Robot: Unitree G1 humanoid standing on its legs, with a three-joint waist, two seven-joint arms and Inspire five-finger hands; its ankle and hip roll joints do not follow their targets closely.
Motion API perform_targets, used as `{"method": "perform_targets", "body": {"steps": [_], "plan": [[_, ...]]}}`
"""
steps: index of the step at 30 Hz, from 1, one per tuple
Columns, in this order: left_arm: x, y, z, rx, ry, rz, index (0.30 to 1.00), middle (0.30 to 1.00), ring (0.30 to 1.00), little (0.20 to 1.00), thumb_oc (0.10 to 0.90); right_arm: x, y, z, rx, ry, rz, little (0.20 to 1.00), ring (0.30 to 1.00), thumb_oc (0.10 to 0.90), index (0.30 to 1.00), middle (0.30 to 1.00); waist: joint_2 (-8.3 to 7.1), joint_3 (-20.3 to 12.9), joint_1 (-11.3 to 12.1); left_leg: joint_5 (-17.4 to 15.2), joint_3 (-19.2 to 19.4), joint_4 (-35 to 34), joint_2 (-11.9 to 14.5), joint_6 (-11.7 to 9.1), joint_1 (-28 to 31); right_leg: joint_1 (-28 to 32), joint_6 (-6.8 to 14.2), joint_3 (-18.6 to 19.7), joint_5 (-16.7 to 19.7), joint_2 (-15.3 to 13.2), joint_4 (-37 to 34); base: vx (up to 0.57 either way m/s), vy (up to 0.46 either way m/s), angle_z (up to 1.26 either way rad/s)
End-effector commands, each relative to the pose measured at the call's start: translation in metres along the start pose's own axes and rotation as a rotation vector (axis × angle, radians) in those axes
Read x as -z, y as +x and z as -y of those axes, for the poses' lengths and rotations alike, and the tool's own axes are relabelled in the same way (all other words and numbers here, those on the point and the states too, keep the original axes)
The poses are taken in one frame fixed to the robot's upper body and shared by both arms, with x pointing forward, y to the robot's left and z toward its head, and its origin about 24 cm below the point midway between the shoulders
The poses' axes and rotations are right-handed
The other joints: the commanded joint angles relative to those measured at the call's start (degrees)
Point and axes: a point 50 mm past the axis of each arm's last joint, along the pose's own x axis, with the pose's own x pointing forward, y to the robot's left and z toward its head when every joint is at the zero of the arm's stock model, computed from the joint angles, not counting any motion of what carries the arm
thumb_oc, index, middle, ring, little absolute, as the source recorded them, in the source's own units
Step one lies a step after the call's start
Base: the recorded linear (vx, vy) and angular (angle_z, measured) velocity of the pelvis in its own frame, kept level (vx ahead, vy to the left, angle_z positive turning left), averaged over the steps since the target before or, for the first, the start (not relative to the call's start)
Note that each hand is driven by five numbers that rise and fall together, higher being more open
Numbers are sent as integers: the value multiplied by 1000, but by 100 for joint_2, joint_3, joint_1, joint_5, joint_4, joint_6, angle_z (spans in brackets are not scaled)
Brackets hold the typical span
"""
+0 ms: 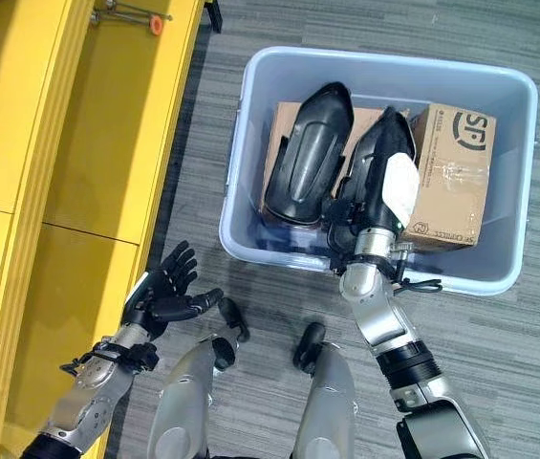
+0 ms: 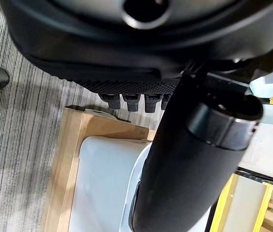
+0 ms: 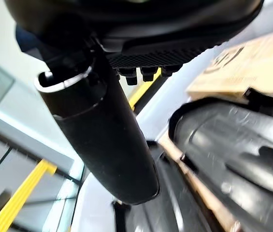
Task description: Move parts from the plastic box to the shelf.
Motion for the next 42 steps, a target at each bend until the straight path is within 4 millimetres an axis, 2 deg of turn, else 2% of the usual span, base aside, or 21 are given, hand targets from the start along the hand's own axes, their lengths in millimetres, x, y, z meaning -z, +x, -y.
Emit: {"method": "perform_targets", "body": {"steps": [1,6,11,15,18,22,25,29,30,31,32,33,38,42], "plan": [[-35,-1,23,101,3,191,1000,1000,1000,1000,900,-50,22,34,200,83,206,1000,1000,900,1000,1000,254,-91,-31,-479,-407,-237,544,-880,453,-193,544,42,32,-201,149,-21,-15,-7],[-35,-1,21,99,2,186,1000,1000,1000,1000,900,-49,23,34,199,63,221,1000,1000,900,1000,1000,270,-91,-48,-505,-370,-169,569,-880,362,-296,528,67,27,-191,163,-7,-12,-4],[-26,1,15,60,0,143,1000,1000,1000,1000,900,-42,33,31,156,2,196,1000,1000,900,1000,1000,296,-91,8,-539,-435,-69,590,-887,257,-381,496,67,-25,-201,259,0,-38,0],[-26,4,18,99,18,144,1000,1000,1000,1000,900,-41,42,26,131,-36,182,1000,1000,900,1000,1000,318,-91,77,-512,-479,-67,617,-909,162,-463,515,30,30,-241,220,0,-21,0],[-24,6,17,91,15,135,1000,1000,1000,1000,900,-41,54,32,171,-147,213,1000,1000,900,1000,1000,361,-91,129,-482,-493,-87,633,-939,93,-535,514,2,47,-260,226,0,-11,-1],[-20,5,13,80,27,117,1000,1000,1000,1000,900,-40,55,33,198,-257,249,1000,1000,900,1000,1000,380,-91,155,-492,-577,-59,610,-935,29,-617,483,59,-26,-213,353,26,-31,0],[-18,6,11,93,31,118,1000,1000,1000,1000,900,-38,55,31,198,-275,252,1000,1000,900,1000,1000,370,-91,161,-460,-620,-110,594,-940,-6,-652,504,65,13,-208,285,0,-25,0],[-21,8,17,116,51,113,1000,1000,1000,1000,900,-25,54,27,141,-244,181,1000,1000,900,1000,1000,389,-91,164,-482,-729,-65,590,-976,-89,-685,483,114,-9,-195,297,54,-31,3],[-15,6,14,103,75,90,1000,1000,1000,1000,900,-13,52,24,112,-212,96,1000,1000,900,1000,1000,399,-91,166,-556,-741,36,575,-916,-57,-667,471,146,-61,-164,365,47,-48,6],[-13,5,13,93,83,81,1000,1000,1000,1000,900,-9,51,23,98,-193,61,1000,1000,900,1000,1000,400,-91,164,-569,-742,42,568,-900,-48,-669,473,158,-67,-156,370,7,-47,5],[-8,5,8,58,86,55,1000,1000,1000,1000,900,3,48,15,31,-83,-58,1000,1000,900,1000,1000,381,-91,150,-526,-707,16,598,-927,-74,-718,472,149,-26,-180,351,-3,-34,2],[-6,5,5,56,81,53,1000,1000,1000,1000,900,8,46,11,9,-65,-94,1000,1000,900,1000,1000,368,-91,143,-531,-711,28,601,-933,-88,-726,460,137,-26,-179,347,6,-30,0],[-3,7,5,101,98,40,1000,1000,1000,1000,900,19,52,11,-13,-6,-141,1000,1000,900,1000,1000,391,-91,171,-543,-731,80,607,-948,-180,-788,424,106,-34,-179,345,3,-16,0],[5,9,5,78,141,-5,1000,1000,1000,1000,900,20,66,16,5,-63,-153,1000,1000,900,1000,1000,458,-91,236,-532,-705,91,613,-969,-230,-865,393,54,-52,-239,438,4,-20,1]]}}
